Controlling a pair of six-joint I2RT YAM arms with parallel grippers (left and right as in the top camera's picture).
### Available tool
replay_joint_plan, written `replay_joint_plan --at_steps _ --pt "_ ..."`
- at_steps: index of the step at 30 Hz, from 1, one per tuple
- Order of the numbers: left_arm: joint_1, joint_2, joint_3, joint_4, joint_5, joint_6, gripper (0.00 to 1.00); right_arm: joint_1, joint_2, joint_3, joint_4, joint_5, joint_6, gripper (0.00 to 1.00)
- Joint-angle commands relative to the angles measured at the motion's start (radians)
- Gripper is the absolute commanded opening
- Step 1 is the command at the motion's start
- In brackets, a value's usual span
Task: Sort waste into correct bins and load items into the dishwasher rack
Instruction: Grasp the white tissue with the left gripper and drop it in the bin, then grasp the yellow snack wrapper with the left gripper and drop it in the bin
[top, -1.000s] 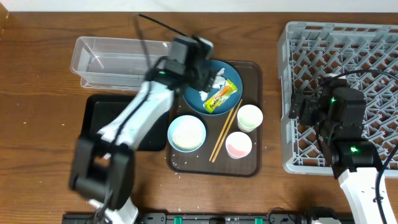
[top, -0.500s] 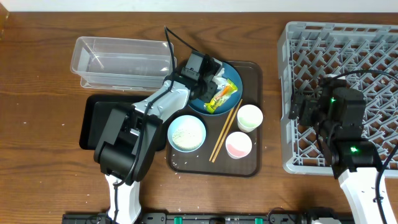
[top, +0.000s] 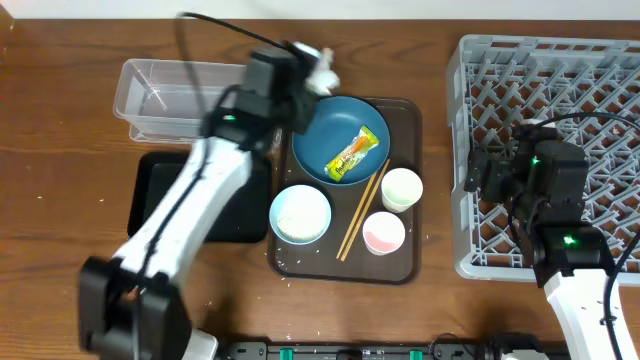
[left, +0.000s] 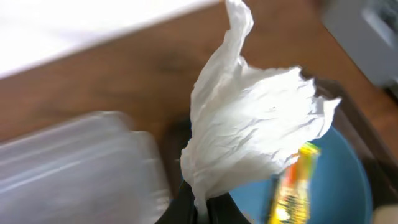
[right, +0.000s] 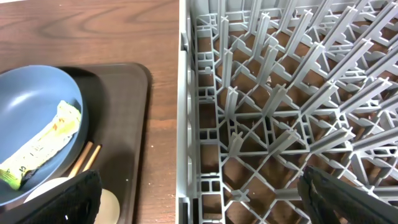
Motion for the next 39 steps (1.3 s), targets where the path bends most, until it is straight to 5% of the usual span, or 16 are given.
replay_joint_plan --at_steps 1,6,9,12,20,39 --pt "0.064 0.019 0.000 -0.047 -0.082 0.005 0.06 0.009 -0.001 0.020 -0.001 0.002 -0.004 0.99" --pt "0.148 0.058 -0.001 -0.052 -0.082 0.005 0.17 0.009 -0.001 0.020 -0.002 0.002 -0.003 0.99" --pt "0.173 0.078 -0.002 -0.041 -0.081 -0.007 0.55 0.009 -0.001 0.020 -0.001 0.002 -0.004 0.99" --pt "0.171 0.076 -0.001 -0.039 -0.061 -0.024 0.68 0.009 -0.001 0.020 -0.004 0.002 -0.004 0.99" --pt "0.063 0.077 -0.002 -0.028 0.233 -0.023 0.68 0.009 -0.001 0.020 -0.008 0.003 -0.004 0.99" --pt "-0.161 0.422 -0.002 0.051 0.235 0.018 0.67 0.009 -0.001 0.020 -0.016 0.002 -0.003 0.99"
